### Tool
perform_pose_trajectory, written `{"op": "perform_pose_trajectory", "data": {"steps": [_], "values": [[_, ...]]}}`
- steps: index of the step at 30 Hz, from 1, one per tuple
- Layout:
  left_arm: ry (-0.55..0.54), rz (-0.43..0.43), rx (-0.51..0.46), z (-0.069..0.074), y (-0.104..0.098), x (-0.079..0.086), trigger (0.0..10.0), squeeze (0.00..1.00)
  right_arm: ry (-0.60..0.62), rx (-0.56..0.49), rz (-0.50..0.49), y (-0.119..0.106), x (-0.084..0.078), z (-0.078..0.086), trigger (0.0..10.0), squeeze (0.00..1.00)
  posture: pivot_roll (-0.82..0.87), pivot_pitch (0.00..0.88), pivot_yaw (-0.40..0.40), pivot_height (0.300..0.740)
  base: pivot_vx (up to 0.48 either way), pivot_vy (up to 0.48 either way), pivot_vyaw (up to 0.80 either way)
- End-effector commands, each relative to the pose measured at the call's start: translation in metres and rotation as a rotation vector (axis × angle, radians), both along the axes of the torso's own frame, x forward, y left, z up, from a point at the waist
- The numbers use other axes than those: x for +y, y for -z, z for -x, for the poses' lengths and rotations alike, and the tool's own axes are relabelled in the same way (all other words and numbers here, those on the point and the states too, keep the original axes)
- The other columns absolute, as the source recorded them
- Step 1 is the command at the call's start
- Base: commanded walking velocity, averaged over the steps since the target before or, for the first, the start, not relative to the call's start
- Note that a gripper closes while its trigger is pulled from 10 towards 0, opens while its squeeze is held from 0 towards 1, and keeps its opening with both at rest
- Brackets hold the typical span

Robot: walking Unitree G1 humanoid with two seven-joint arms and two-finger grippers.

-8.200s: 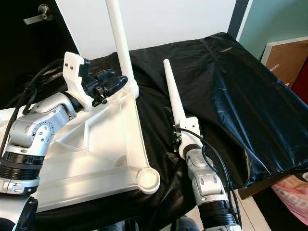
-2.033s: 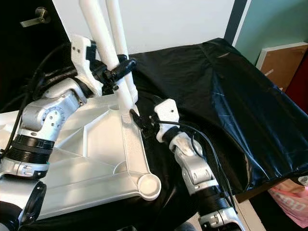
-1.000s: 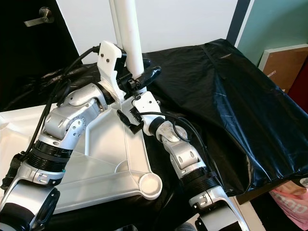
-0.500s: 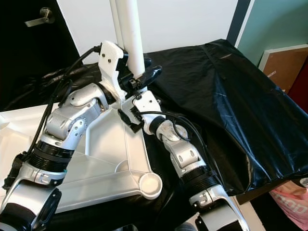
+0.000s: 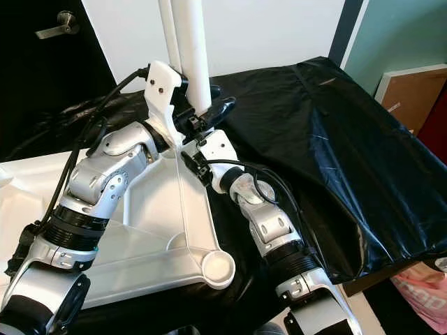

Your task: Building children table

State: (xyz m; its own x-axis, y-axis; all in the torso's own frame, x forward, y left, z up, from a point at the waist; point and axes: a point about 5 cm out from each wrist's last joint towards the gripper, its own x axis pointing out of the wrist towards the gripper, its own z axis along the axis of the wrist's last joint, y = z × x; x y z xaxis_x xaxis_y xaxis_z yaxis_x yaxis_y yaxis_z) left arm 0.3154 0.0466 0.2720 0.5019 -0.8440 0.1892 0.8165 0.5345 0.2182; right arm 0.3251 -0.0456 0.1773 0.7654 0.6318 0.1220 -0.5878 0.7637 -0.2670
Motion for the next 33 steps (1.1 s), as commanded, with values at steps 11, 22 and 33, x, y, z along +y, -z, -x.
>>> {"op": "perform_pose_trajectory", "data": {"steps": [11, 22, 33], "values": [[0.079, 0.029, 0.06, 0.005, 0.003, 0.007, 10.0, 1.0, 0.009, -0.045, -0.045, -0.015, 0.01, 0.001, 10.0, 0.0, -0.07, 0.034, 0.044, 0.74, 0.0, 0.0, 0.0], [0.007, 0.156, 0.054, -0.001, -0.016, 0.037, 10.0, 0.0, 0.158, 0.001, -0.093, -0.01, -0.001, -0.007, 10.0, 0.0, -0.07, 0.045, 0.043, 0.74, 0.0, 0.0, 0.0], [-0.078, 0.165, 0.04, -0.001, -0.015, 0.069, 10.0, 0.0, 0.36, 0.058, -0.207, -0.006, -0.025, -0.014, 10.0, 0.0, -0.06, 0.054, 0.036, 0.74, 0.0, 0.0, 0.0]]}}
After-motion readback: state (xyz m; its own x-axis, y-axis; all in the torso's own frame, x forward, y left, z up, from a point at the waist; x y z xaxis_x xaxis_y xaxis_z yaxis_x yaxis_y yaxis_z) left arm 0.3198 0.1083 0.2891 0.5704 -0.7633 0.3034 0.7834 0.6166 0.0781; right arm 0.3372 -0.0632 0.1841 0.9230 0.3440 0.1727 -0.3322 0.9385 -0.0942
